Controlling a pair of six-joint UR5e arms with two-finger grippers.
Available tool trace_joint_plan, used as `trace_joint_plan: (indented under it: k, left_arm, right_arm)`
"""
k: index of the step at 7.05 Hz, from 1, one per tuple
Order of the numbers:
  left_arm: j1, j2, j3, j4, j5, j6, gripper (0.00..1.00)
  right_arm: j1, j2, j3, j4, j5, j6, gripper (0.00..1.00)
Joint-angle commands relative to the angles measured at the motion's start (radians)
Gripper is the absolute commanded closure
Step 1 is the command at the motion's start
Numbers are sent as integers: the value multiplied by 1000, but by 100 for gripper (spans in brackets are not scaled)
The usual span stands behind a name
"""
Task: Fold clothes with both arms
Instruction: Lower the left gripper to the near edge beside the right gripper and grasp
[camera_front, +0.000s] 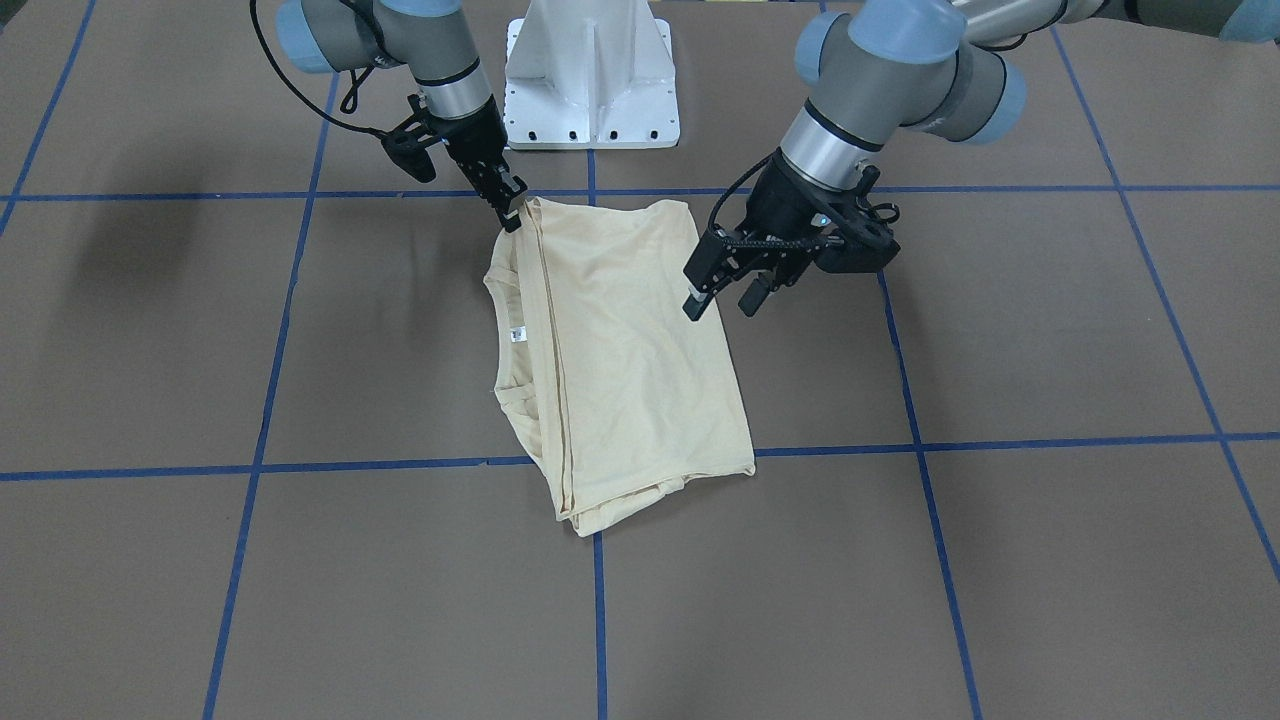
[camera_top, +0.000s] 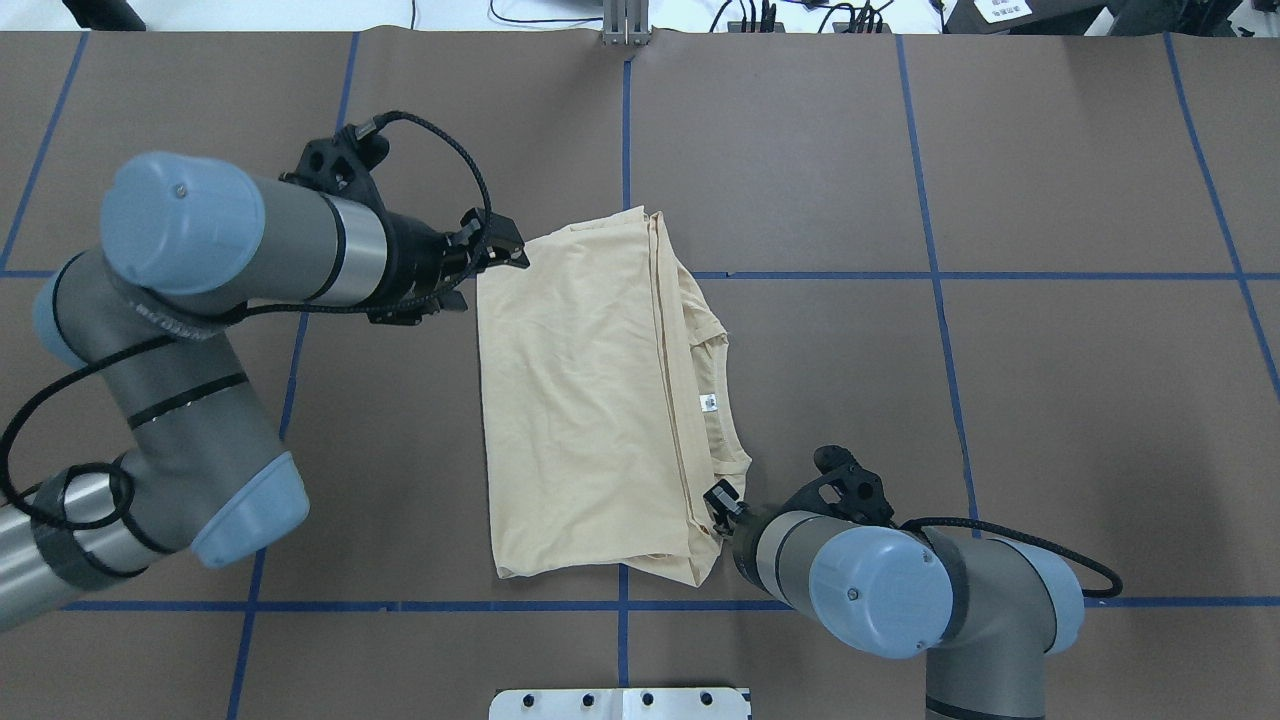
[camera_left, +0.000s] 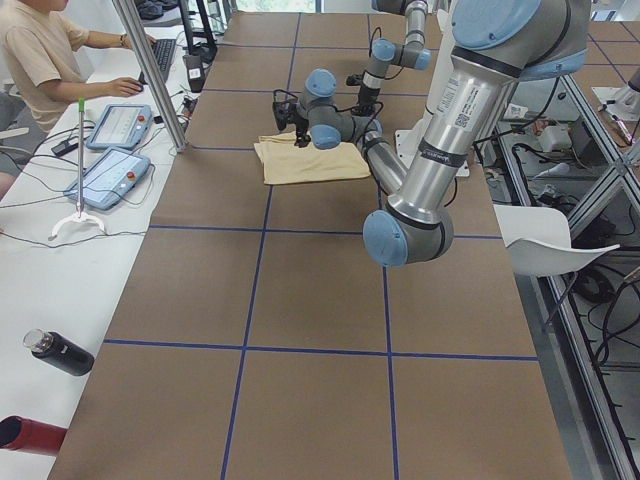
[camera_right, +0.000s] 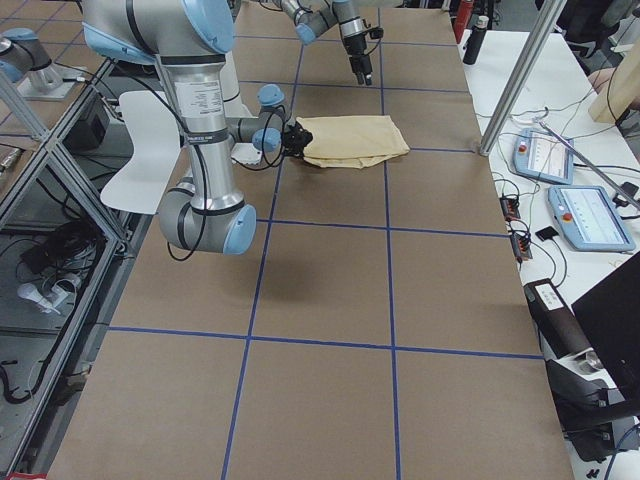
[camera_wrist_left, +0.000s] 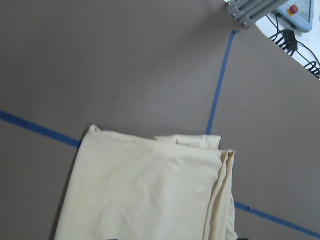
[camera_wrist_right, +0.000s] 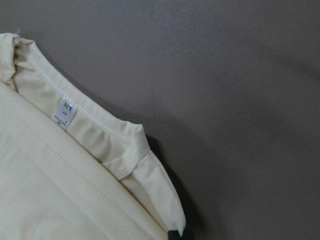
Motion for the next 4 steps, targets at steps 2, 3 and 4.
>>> trace_joint_plan:
  k: [2,3,4]
  left_arm:
    - [217,112,-139,-2,140,-252,0]
    - [271,138,-139,-2,182,-292,0]
    - [353,199,-138,-2,277,-334,1]
  right_arm:
    - [-20,-23,16,0,-7,22,100]
    - [-22,-30,19,0,-7,22,100]
    - [-20,-29,21,0,-7,22,100]
